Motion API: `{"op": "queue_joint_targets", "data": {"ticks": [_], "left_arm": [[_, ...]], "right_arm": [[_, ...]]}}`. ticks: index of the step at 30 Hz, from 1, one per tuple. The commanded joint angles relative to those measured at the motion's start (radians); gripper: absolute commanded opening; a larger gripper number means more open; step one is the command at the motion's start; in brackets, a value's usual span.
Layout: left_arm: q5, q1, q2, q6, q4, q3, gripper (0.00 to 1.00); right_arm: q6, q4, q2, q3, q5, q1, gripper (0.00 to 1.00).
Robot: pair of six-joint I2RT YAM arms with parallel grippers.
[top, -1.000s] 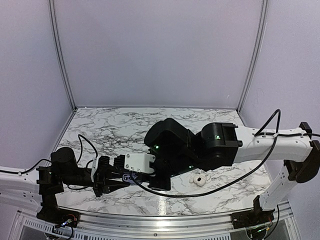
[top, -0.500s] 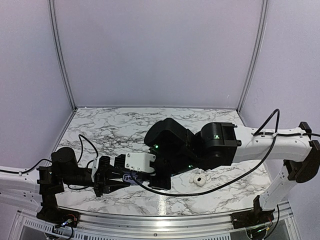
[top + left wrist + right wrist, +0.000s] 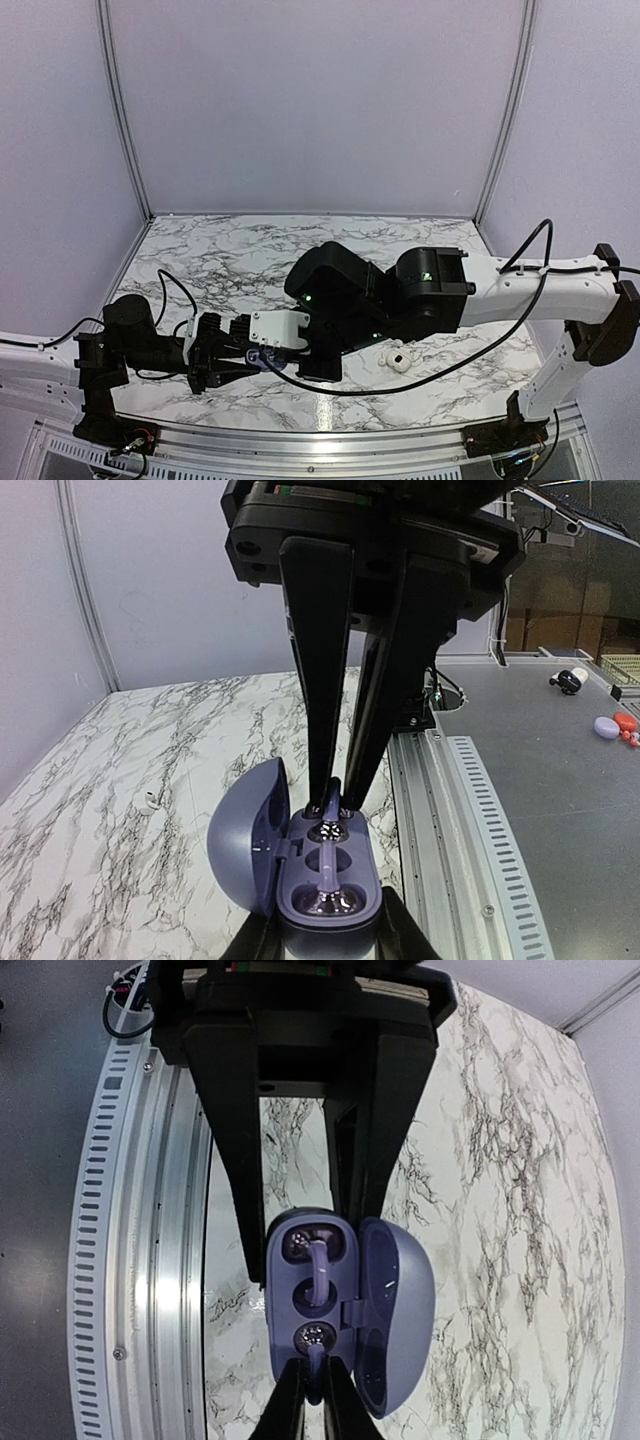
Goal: Insert the wireless bluetooth earbuds into the charging case
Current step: Adjust the right earbud in the right side groove of the charging case.
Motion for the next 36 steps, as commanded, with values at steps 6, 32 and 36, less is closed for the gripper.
{"op": "queue_joint_targets", "data": {"ticks": [6,32,36], "left_arm": [[0.015,-0.002,0.001,0.009,0.045,0.036,0.0],[0.008,-0.004,-0.03,-0.012,0.08,0.015,0.0],[-0.002,-0.002,-0.034,-0.015,0.08,0.01,0.0]], "right_arm": [[0.001,-0.012,0.014,0.025,-0.016,-0.005,0.05],[0.007,-0.004,0.023,0.02,-0.032,-0.002,0.11],[0.003,0.025,-0.033,0.019,-0.06,-0.002,0.22]]}}
